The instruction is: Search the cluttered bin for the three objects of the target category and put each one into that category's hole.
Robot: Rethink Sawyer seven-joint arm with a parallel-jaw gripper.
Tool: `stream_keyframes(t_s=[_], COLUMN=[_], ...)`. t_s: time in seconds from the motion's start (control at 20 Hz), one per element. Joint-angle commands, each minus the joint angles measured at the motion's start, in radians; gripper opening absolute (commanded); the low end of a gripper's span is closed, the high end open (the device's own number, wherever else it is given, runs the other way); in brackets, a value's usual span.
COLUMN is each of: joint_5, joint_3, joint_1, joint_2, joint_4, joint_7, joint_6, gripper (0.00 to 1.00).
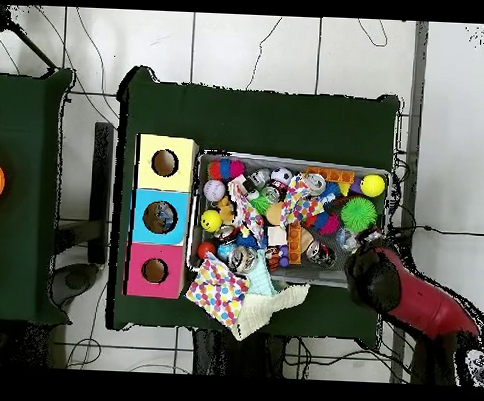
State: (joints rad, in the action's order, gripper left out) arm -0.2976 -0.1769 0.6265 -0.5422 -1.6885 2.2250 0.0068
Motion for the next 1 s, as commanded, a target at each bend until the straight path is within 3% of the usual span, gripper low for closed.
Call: stream_keyframes(t_s=[0.05, 0.4, 1.0], joint_5=[-0.024, -0.031, -0.006], joint_3=[0.173, 0.224, 0.255], joint_1=[0.053, 0.086, 0.078], joint_2=[-0.01, -0.016, -0.026], joint_4=[-0.014, -0.057, -0.077], joint_7=[0.019, 0.026, 0.043], joint_6=[0.058, 0.05, 0.08], gripper=[1.0, 1.0, 1.0])
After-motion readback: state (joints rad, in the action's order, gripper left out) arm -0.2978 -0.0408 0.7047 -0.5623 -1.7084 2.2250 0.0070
